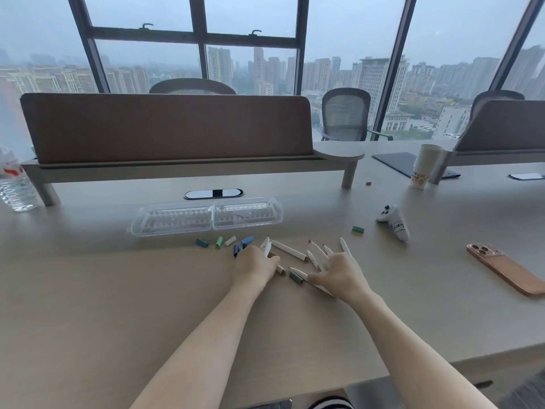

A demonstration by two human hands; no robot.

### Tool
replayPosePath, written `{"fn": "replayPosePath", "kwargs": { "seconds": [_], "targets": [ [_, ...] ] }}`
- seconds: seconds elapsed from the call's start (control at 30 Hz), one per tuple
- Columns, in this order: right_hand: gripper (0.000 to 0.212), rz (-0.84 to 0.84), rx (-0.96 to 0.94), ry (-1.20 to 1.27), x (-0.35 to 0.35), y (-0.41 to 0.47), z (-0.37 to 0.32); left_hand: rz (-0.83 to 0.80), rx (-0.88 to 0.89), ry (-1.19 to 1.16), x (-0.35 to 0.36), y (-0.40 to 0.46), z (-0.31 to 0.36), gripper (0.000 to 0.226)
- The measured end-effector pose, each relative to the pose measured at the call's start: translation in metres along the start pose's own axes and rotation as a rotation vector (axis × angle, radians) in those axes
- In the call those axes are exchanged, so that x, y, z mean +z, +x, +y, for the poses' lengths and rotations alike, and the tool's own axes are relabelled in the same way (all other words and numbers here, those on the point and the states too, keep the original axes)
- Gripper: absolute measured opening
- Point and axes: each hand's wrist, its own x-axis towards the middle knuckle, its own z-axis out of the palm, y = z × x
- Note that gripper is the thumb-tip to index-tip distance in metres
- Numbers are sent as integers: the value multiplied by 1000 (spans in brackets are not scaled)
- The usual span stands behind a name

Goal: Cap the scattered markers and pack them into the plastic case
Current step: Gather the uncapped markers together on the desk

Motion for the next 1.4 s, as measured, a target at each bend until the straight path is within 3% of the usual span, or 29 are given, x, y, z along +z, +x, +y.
{"fn": "replayPosePath", "kwargs": {
  "seconds": [0.23, 0.47, 0.57, 0.67, 0.73, 0.87, 1.03, 1.23, 1.4],
  "targets": [
    [37, -35, 73, -179, 2, 3, -13, -56, 1, 74, -6, -2, -7, 34],
    [50, 54, 132, 61, 2, 1, -6, -54, 6, 19, -11, -7, -7, 36],
    [51, 48, 157, 155, -3, 1, -2, -94, -29, -188, -15, -7, -1, 38],
    [52, 45, 164, 224, -7, 3, 1, -156, -88, -587, -14, -7, 13, 28],
    [51, 44, 166, 224, -10, 4, 0, -150, -78, -639, -11, -5, 22, 23],
    [43, 40, 167, 239, -14, 7, 5, -120, -54, -535, -1, 2, 41, 24],
    [36, 60, 170, 162, -13, 12, 13, -82, -15, -157, 9, 11, 55, 54],
    [40, -31, 238, 58, -10, 20, 17, -41, 45, 72, 5, 18, 64, 20],
    [33, -15, 252, 24, -4, 24, 8, -25, 101, 187, 4, 18, 57, 20]
  ]
}}
